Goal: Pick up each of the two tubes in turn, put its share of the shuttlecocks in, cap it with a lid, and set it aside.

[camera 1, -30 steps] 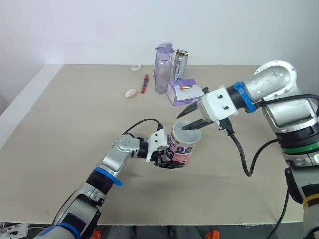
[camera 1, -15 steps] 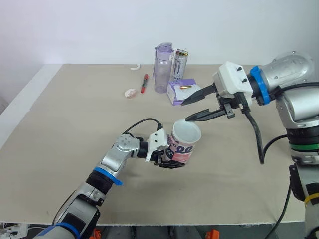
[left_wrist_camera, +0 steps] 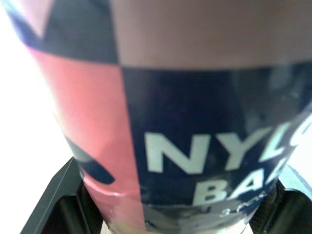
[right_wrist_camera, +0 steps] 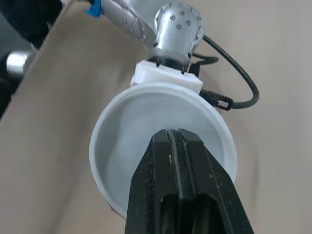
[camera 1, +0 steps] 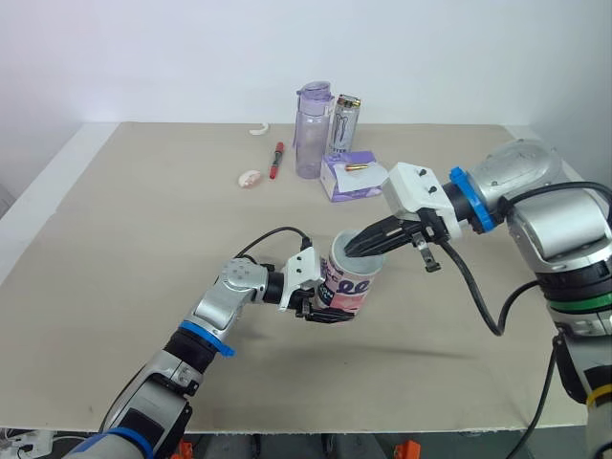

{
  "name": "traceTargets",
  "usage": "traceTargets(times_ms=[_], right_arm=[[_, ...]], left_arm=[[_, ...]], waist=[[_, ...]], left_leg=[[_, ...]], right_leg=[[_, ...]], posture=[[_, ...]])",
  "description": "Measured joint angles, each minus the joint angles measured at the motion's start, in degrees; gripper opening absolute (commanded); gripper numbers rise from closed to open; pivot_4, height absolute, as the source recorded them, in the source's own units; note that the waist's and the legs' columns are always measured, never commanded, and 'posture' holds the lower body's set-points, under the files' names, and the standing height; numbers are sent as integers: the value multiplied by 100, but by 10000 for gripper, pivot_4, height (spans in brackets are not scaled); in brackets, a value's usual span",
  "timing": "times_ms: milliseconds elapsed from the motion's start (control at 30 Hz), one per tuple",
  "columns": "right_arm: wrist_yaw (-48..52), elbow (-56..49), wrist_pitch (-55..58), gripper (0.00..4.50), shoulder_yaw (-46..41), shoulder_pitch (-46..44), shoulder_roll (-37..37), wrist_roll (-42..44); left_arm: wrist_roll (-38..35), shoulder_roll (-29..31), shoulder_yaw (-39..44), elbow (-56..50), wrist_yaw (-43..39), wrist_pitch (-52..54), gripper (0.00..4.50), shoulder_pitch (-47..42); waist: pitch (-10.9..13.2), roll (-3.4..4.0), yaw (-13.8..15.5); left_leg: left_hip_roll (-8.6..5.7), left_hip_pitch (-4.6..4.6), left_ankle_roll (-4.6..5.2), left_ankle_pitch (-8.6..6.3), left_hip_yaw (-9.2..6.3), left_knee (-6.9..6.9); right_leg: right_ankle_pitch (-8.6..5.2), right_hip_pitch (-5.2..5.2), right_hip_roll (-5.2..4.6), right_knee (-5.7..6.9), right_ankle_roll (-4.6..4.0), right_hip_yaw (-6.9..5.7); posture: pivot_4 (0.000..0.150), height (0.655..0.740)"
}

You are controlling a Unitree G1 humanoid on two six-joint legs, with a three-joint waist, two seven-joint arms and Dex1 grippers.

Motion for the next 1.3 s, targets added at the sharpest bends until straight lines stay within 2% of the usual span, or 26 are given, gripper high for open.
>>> traceTargets(times_ms=[233, 267, 333, 433, 467, 500, 533, 633, 700, 767, 800, 867, 900, 933, 967, 1033, 1100, 1133, 1200, 1300], right_arm=[[21, 228, -128, 822, 87, -116, 119, -208], [23, 319, 107, 822, -27, -113, 200, -118], [-2, 448, 416, 822, -137, -110, 302, 114], [-100, 705, 1448, 822, -942, -74, 203, 917], [-156, 721, 1820, 822, -1478, -22, 12, 1288], [-232, 728, 2055, 822, -1956, 0, -228, 1487], [-240, 717, 2075, 822, -1998, 10, -243, 1513], [-487, 475, 2290, 822, -2722, 704, -363, 1879], [-563, 384, 2225, 822, -2871, 974, -365, 1891], [-761, 161, 1911, 0, -3213, 1965, -307, 1850], [-880, -48, 1312, 5056, -3456, 2880, -177, 1635], [-893, -238, 725, 7554, -3500, 3736, 12, 1401], [-958, -324, 374, 12430, -3494, 4065, 107, 1268], [-976, -350, 310, 16215, -3500, 4120, 117, 1255], [-1034, -590, -78, 21128, -3548, 4546, 288, 1240], [-1088, -660, -466, 23633, -3502, 4913, 533, 1210], [-1111, -663, -625, 33223, -3459, 5000, 591, 1203], [-1113, -663, -641, 34878, -3449, 5010, 601, 1203], [-1218, -663, -903, 44415, -3229, 5095, 870, 1202], [-1347, -664, -999, 44415, -2976, 5088, 1053, 1202]], left_arm=[[7, 0, -3, 14, 101, 59, 32987, 11], [8, 12, -4, 6, 112, 57, 32987, 15], [7, 24, -5, -27, 112, 54, 32987, 19], [5, 67, -22, -187, 90, 19, 32987, 28], [-1, 119, -15, -250, 86, -13, 32987, 29], [-19, 199, 12, -280, 56, -20, 32987, 31], [-19, 201, 12, -284, 56, -19, 32987, 29], [-31, 236, 60, -323, 57, -24, 32987, 45], [-30, 233, 60, -324, 58, -26, 32987, 34], [-59, 293, 128, -329, 63, -69, 39466, 60], [-69, 301, 122, -351, 46, -77, 43340, 51], [-101, 351, 184, -367, 17, -87, 45000, 85], [-75, 384, 190, -333, 14, -67, 45000, 100], [-75, 388, 189, -319, 8, -65, 45000, 101], [-85, 410, 195, -312, -85, -67, 45000, 139], [-180, 413, 214, -329, -210, -70, 45000, 143], [-218, 416, 227, -356, -249, -71, 45000, 146], [-222, 417, 228, -365, -255, -71, 45000, 147], [-335, 442, 273, -578, -418, -71, 45000, 162], [-511, 601, 371, -860, -603, -67, 45000, 206]], waist=[[-23, -36, -2], [-23, -36, -3], [-19, -39, -3], [-4, -38, 12], [-4, -37, 26], [-7, -33, 27], [-8, -32, 25], [-13, -45, 29], [-13, -43, 34], [-11, -41, 62], [-12, -20, 85], [-8, -9, 79], [0, 24, 56], [2, 30, 52], [10, 26, 56], [14, 25, 62], [16, 25, 62], [17, 24, 62], [18, 21, 62], [19, 25, 70]], left_leg=[[7, 26, -16, -10, 7, -13], [6, 35, -18, -11, 17, -15], [5, 34, -18, -11, 19, -17], [1, -37, 3, 2, 19, -18], [3, -78, 6, 4, 18, -17], [-2, -88, 2, 0, 18, -17], [0, -87, 0, -3, 17, -18], [5, -95, -6, -14, 3, -25], [8, -99, -9, -18, 3, -33], [10, -103, -13, -21, -10, -38], [4, -102, -12, -21, -15, -53], [8, -98, -13, -21, -19, -56], [5, -97, -13, -21, -12, -52], [5, -97, -13, -21, -10, -50], [7, -95, -13, -20, -23, -46], [6, -99, -15, -19, -27, -29], [5, -99, -15, -19, -21, -20], [5, -99, -15, -19, -21, -18], [5, -100, -15, -19, -19, -12], [6, -100, -16, -18, -20, -11]], right_leg=[[1, 2, -43, -5, -1, -28], [1, 2, -85, -7, -3, -70], [4, -1, -98, -8, -8, -83], [32, -38, -109, -5, -39, -104], [59, -72, -112, -6, -28, -115], [52, -79, -103, -7, -37, -126], [49, -79, -100, -8, -37, -126], [24, -71, -78, -7, -29, -150], [26, -78, -73, -7, -26, -151], [10, -78, -57, 0, -21, -151], [3, -79, -55, 1, -10, -150], [-14, -77, -47, 2, 8, -150], [-11, -81, -47, 4, 17, -139], [-10, -81, -47, 4, 20, -136], [-11, -74, -42, 4, 25, -146], [-5, -69, -42, 4, 29, -146], [-2, -67, -44, 3, 30, -141], [-1, -66, -44, 3, 30, -141], [-5, -64, -45, 1, 16, -139], [-6, -64, -44, 2, 12, -139]], posture=[[1500, 7400], [1500, 7400], [1500, 7400], [1500, 7400], [1500, 7400], [1500, 7400], [1500, 7400], [1500, 7400], [1500, 7400], [1500, 7400], [1500, 7400], [1500, 7400], [1500, 7400], [1500, 7400], [1500, 7400], [1500, 7400], [1500, 7400], [1500, 7400], [1500, 7400], [1500, 7400]])
